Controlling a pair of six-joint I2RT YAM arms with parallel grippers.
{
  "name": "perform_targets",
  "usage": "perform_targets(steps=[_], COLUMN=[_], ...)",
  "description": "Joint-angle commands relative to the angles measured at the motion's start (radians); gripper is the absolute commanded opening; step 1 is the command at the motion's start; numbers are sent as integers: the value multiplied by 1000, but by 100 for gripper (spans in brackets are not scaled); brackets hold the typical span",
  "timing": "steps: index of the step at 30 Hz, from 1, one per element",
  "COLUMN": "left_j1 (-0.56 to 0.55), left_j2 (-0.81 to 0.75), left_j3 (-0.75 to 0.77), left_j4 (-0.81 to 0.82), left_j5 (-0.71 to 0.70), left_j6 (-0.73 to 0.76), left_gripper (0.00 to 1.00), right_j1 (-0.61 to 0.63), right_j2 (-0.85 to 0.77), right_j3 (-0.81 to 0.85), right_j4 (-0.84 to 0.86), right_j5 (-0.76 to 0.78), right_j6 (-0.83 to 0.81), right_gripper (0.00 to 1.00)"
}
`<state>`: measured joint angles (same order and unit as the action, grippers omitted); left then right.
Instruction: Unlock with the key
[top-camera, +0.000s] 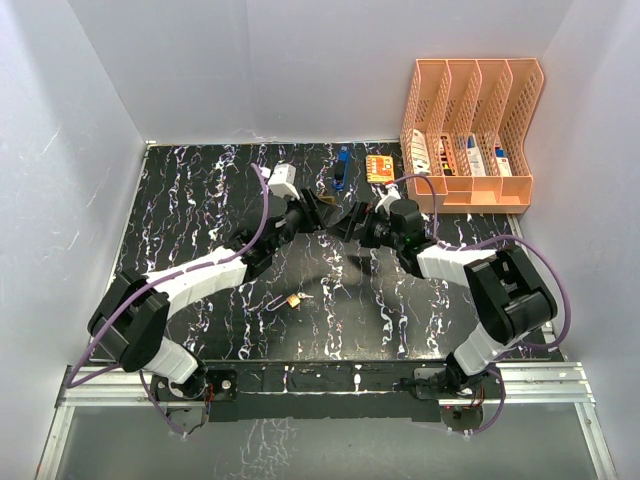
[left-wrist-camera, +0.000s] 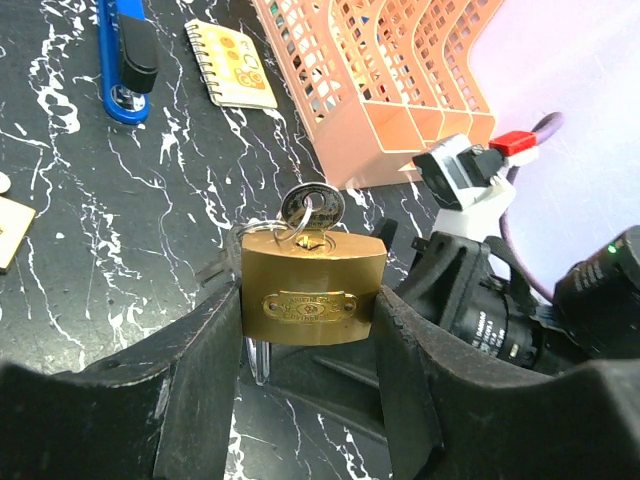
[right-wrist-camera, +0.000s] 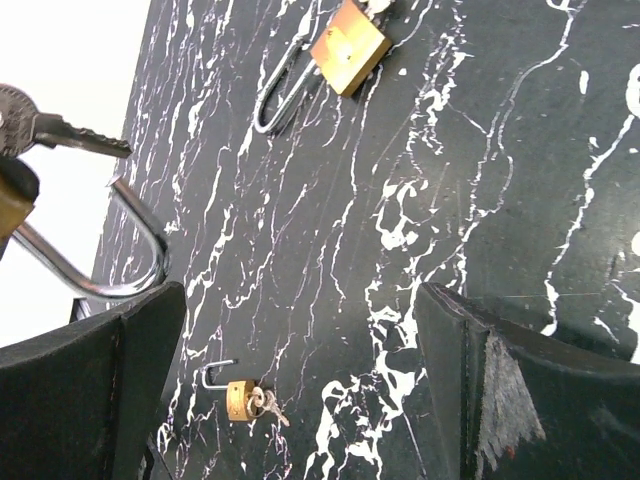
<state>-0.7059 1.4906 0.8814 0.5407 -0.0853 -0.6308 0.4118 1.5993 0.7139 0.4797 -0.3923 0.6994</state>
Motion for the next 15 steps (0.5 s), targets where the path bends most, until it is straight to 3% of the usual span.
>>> perform_targets(steps=[1, 15], left_j1=[2, 2], left_j2=[-71, -47], left_j3=[-14, 17], left_j4=[74, 70], left_j5=[38, 44], left_j6=[-29, -52], left_gripper=[0, 0], right_j1=[-28, -33], right_j2=[15, 26], right_j3=[49, 107], right_j4=[77, -8], right_j5=[-33, 34], right_j6=[21, -13], right_gripper=[98, 98])
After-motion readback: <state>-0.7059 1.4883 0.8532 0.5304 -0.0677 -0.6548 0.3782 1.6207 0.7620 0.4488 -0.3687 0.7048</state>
